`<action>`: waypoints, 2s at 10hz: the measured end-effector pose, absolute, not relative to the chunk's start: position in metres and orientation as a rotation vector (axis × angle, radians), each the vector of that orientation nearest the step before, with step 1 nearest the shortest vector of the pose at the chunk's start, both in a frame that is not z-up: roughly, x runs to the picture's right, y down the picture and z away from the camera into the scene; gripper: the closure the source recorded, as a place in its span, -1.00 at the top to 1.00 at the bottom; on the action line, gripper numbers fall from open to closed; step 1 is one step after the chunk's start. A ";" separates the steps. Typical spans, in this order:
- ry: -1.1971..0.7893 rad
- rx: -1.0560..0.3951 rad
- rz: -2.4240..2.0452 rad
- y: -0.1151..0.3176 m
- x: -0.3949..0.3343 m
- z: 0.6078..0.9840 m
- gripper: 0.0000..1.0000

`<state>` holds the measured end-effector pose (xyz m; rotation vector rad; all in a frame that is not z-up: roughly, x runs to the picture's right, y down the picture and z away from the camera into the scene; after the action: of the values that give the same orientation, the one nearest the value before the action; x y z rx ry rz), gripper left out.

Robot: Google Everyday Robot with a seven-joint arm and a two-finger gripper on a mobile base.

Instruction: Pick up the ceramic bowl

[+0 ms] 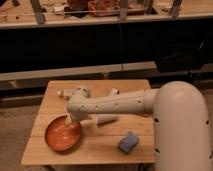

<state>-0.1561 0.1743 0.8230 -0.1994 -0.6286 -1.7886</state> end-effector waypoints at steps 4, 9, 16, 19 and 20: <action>-0.645 -0.202 -1.809 0.178 -0.163 0.830 0.60; -0.664 -0.208 -1.826 0.182 -0.165 0.836 0.60; -0.687 -0.218 -1.844 0.186 -0.168 0.846 0.60; -0.695 -0.222 -1.850 0.188 -0.169 0.849 0.60; -0.698 -0.224 -1.850 0.189 -0.169 0.851 0.60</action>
<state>-0.1689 0.1893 0.8511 -0.2237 -0.6979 -1.8499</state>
